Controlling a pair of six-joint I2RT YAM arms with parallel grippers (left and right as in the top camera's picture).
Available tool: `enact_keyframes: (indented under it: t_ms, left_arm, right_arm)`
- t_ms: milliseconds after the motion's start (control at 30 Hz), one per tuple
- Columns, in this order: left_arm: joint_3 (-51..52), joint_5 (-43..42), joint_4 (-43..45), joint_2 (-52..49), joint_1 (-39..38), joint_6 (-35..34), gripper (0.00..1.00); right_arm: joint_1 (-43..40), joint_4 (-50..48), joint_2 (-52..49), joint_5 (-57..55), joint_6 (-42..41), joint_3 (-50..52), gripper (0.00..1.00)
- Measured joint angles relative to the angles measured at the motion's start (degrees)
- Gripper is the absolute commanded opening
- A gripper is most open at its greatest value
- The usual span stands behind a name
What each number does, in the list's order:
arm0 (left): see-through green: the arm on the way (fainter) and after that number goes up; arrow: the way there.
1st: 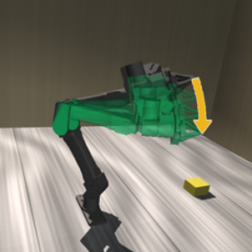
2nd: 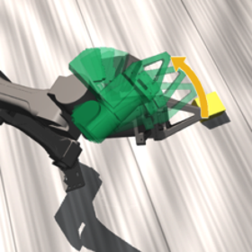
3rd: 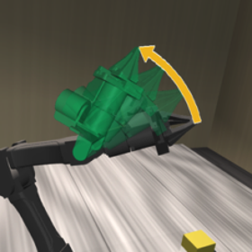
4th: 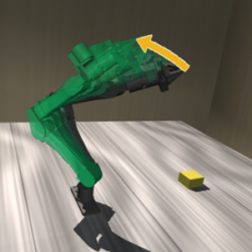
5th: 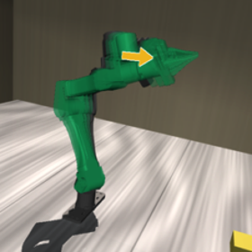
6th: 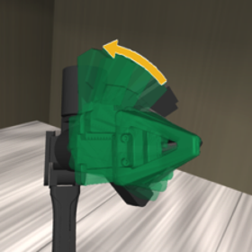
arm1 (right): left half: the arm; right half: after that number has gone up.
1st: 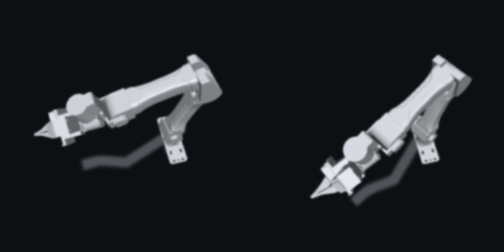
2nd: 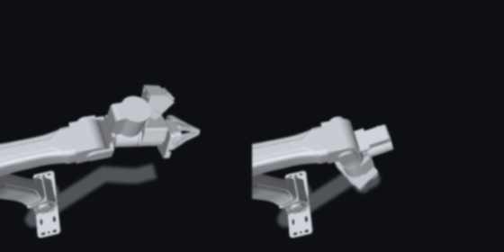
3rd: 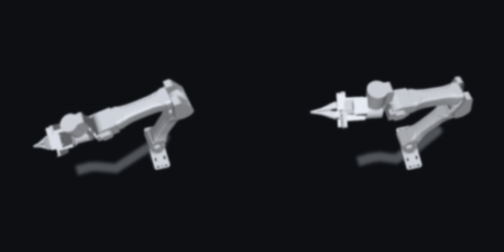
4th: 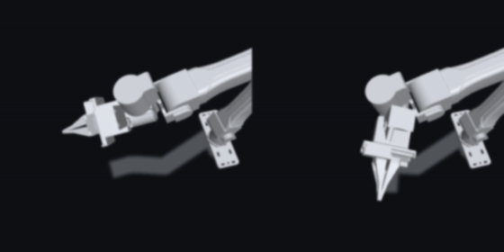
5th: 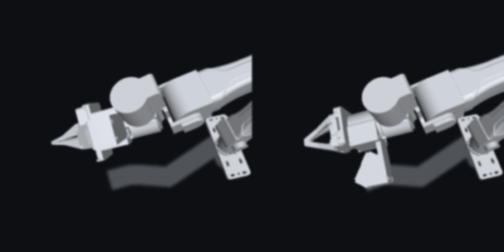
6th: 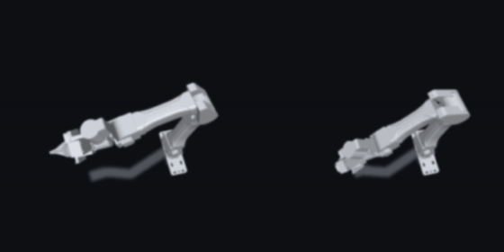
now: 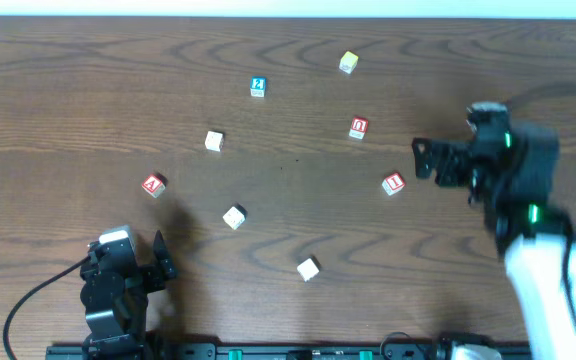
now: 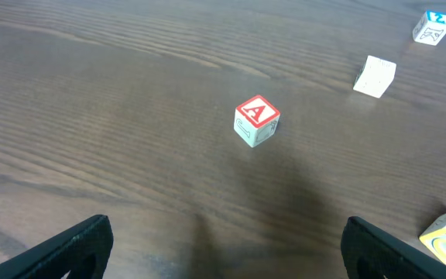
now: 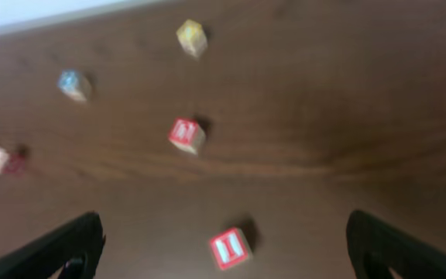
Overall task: Spell out Ai2
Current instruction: 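Move the right gripper over the red 'I' block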
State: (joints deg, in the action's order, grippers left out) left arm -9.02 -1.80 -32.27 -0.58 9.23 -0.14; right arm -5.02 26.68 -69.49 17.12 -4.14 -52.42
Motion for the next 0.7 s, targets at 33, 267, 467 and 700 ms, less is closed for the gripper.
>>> enact_keyframes:
  t_ms: [33,267,467,700]
  left_arm:
    - [0.0,0.0,0.0,0.0,0.0,0.0,0.95]
    - [0.0,0.0,0.0,0.0,0.0,0.0,0.95]
    - [0.0,0.0,0.0,0.0,0.0,0.0,0.95]
    - [0.0,0.0,0.0,0.0,0.0,0.0,0.95]
  right_arm:
    - [0.0,2.5,-3.9,0.0,2.8,-3.5,0.98]
    - [0.6,20.2,-24.1,-1.6,19.3,-21.9,0.95]
    - [8.3,24.8,-32.6,-8.7,25.7,-23.7,0.92]
    - [15.0,26.1,-37.3,-15.8,26.6,-23.7,0.91]
